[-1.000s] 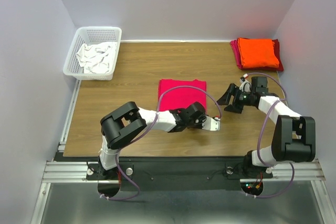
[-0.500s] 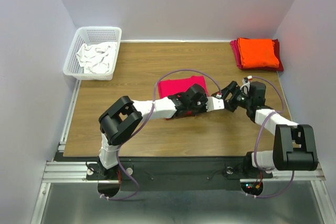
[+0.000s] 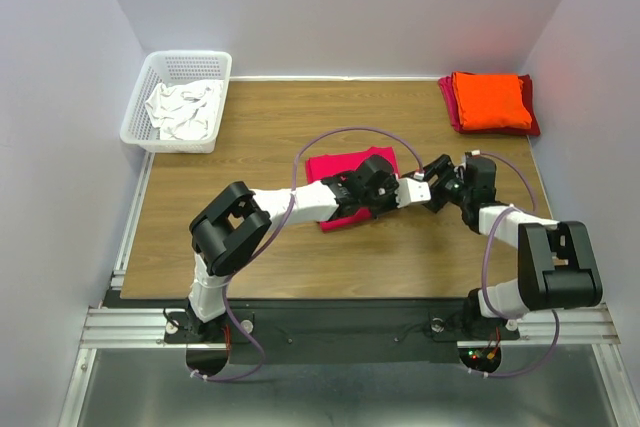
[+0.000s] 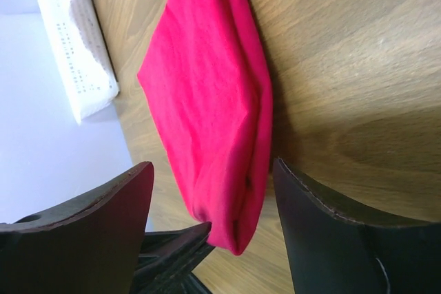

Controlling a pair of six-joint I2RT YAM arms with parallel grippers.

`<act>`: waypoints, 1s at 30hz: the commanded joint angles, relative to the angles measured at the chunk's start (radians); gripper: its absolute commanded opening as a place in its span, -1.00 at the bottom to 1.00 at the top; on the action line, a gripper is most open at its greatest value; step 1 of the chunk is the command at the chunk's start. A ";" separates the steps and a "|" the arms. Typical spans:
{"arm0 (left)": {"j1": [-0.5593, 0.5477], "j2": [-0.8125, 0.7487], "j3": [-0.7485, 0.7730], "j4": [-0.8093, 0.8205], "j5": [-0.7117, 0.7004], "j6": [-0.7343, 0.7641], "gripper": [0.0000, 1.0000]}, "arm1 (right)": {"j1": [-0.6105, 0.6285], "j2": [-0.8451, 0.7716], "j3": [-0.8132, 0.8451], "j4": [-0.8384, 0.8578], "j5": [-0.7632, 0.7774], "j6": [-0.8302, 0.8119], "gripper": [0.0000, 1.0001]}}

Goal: Fold and stack the t-shirts
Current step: Neatly place the folded tshirt to the corner

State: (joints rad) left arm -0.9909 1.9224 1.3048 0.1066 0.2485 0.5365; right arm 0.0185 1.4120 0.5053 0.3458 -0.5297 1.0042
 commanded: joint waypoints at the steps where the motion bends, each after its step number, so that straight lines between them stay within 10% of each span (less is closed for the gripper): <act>1: 0.008 -0.011 0.056 0.028 0.029 -0.023 -1.00 | 0.032 0.031 -0.014 0.048 0.043 0.092 0.50; 30: 0.046 -0.020 0.085 -0.002 0.140 -0.056 -1.00 | 0.081 0.409 0.184 0.251 0.060 0.145 0.02</act>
State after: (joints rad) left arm -0.9554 1.9327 1.3418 0.0849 0.3542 0.4934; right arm 0.0856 1.8416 0.7094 0.5137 -0.5148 1.1603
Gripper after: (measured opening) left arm 0.022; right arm 0.509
